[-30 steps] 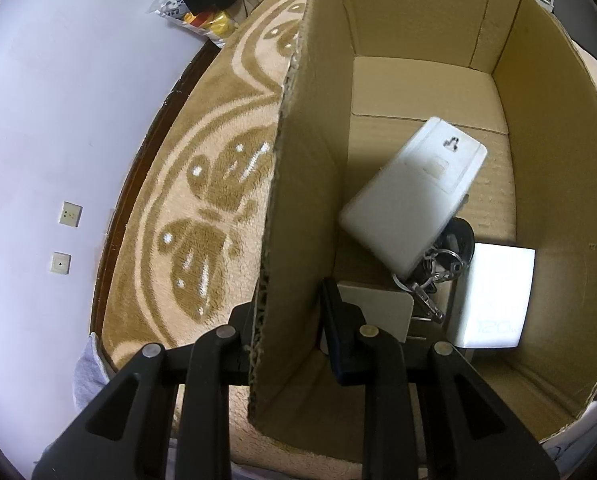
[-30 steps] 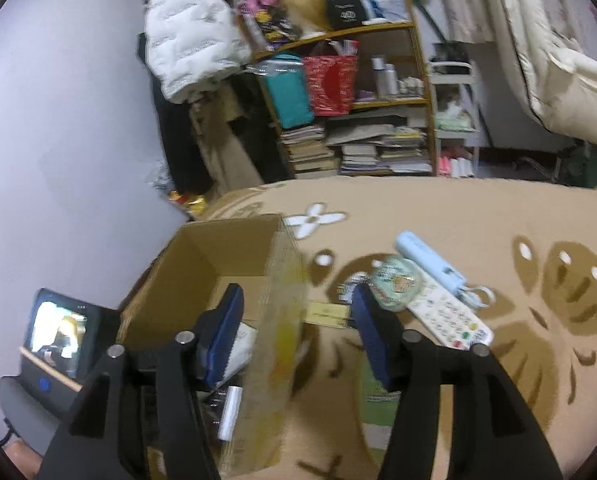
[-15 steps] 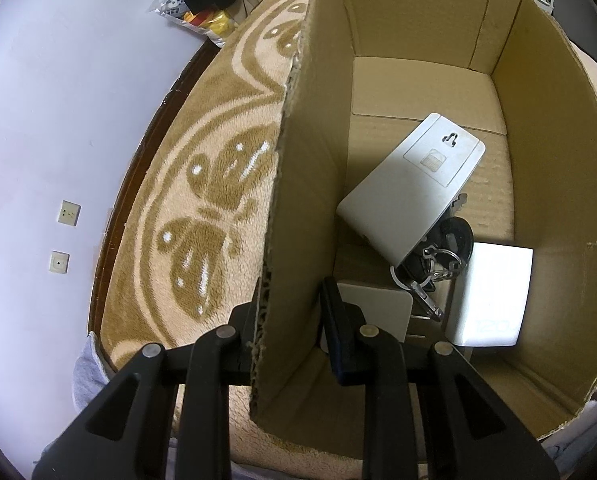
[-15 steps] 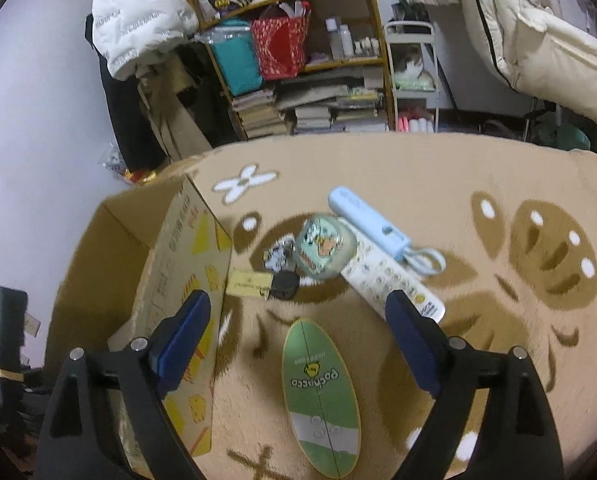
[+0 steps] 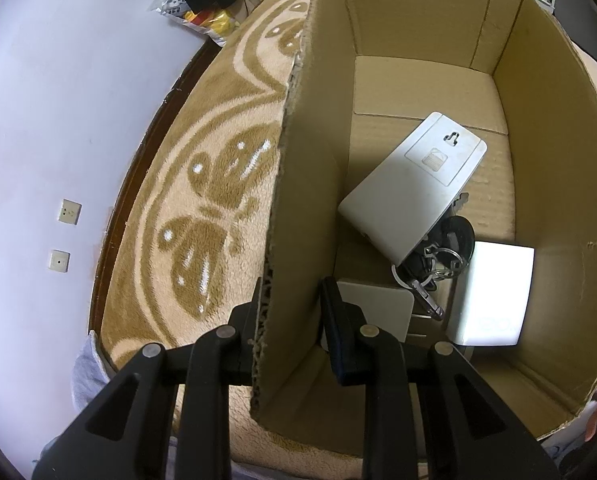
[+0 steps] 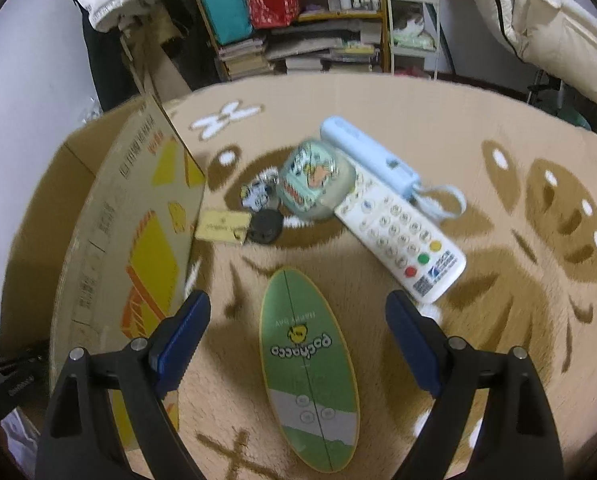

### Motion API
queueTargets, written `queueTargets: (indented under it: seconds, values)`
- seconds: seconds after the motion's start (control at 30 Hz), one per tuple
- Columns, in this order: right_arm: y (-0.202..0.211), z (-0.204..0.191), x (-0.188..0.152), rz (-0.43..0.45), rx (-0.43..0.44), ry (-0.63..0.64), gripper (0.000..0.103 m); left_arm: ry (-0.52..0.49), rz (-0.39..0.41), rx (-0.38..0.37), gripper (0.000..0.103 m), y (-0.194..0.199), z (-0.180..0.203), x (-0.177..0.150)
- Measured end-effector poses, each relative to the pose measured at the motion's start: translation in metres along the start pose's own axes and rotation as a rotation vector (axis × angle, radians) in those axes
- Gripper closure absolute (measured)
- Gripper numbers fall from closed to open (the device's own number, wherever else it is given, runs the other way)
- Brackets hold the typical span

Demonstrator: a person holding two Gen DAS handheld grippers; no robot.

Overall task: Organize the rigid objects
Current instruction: 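Move the right tool to the green Pochacco board and close on it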

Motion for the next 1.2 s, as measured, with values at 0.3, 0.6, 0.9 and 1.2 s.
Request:
queueTargets:
  seconds: [0.3,0.6,0.9,1.2]
  values:
    - [-0.013,-0.001,-0.013,-0.077,0.008,0.001,0.009,-0.006,-0.002,0.005,0.078,0.000,0.003,0.000]
    - [-0.020,0.002,-0.018,-0.112,-0.006,0.001,0.010,-0.001,-0.004,-0.001,0.078,0.000,0.002,0.000]
    - [-0.027,0.005,-0.021,-0.129,-0.006,-0.027,0.009,-0.006,-0.004,0.002,0.078,-0.001,0.001,0.000]
    - [-0.031,-0.001,-0.028,-0.132,-0.041,0.026,0.012,-0.006,-0.004,0.001,0.078,-0.001,0.001,0.000]
Point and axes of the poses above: each gripper's, at about its wrist camera, not at the fingertips, and y roughly against the way its jaws point, z to its right, x to its top, the point moved 3 cm from there along -y, roughly the way its jaws point, and after that the axes turned 8 degrees about z, right-handed, at the moved point
